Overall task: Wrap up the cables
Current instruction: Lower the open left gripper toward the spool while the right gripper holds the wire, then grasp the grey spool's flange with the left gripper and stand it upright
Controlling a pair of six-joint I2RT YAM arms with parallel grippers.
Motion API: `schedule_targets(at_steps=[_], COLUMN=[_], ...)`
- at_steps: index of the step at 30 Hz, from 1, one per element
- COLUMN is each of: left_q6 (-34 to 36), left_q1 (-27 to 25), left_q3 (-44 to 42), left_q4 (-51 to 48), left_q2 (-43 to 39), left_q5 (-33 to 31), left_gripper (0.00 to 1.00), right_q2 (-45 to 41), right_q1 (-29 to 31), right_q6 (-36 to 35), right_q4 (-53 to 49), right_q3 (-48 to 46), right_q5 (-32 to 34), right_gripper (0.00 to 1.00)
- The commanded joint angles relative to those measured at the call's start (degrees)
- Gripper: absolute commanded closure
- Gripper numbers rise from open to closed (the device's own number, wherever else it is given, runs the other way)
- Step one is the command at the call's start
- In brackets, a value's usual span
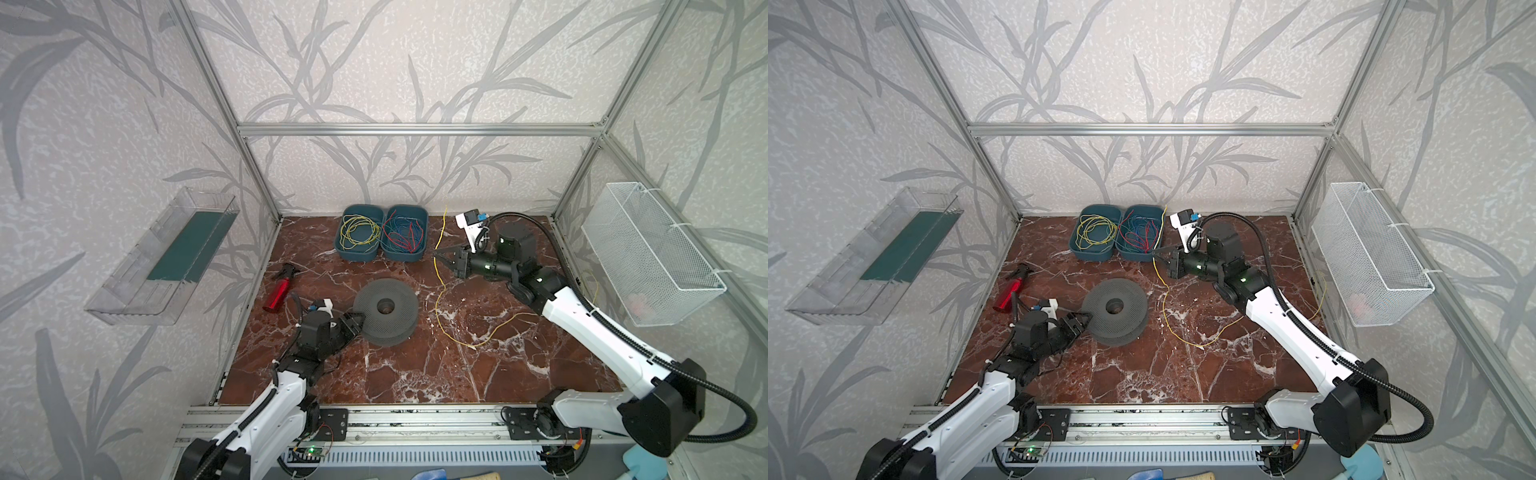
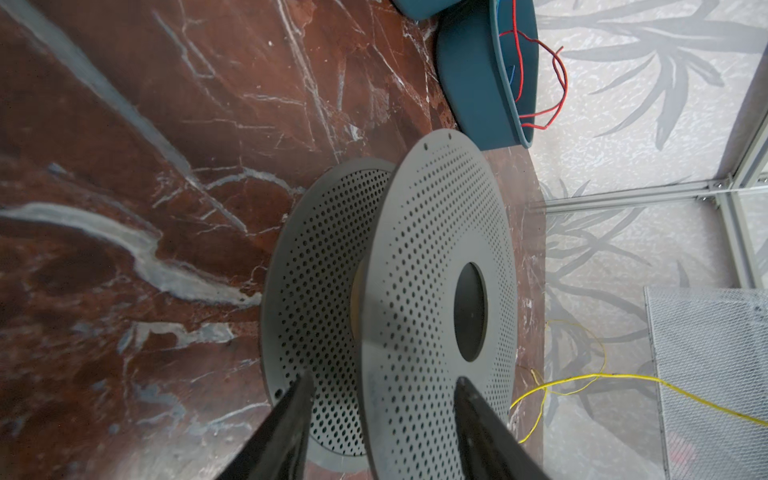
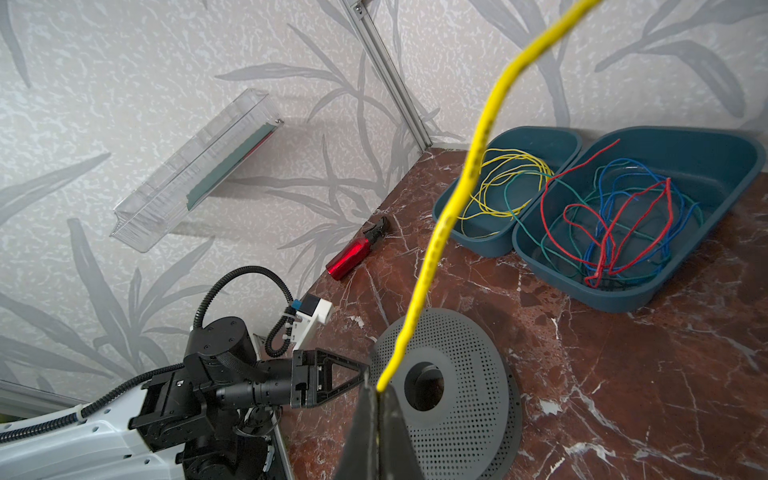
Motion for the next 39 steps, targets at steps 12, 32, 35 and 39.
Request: schedule_targets(at_steps=[12,32,35,39], left_q6=[0.5,1.9,2.4,3.1], left_q1=[1.1,1.4,1.4,1.4], left_q3=[-2.1,-3.0,-2.5,-1.5], left_q4=[12.2,25.2,23.8,20.9], left_q2=[2.7,13.7,13.0,11.1], left_q5=[3.2,5.5,4.8,4.0], left_gripper=[0.68,0.78,0.85,0.9], right_q2=[2.1,3.0,3.0,2.9], right_q1=[1.0,2.6,2.6,2.5], right_q6=[-0.3,-0.8,-0.9,-0.9], right_q4=[-1.1,-3.2,-3.1,-3.1], right_q3=[3.7,5.3,5.3,5.0], right_q5=[-0.8,1.6,1.6,1.6], right_gripper=[1.0,1.0,1.0,1.0])
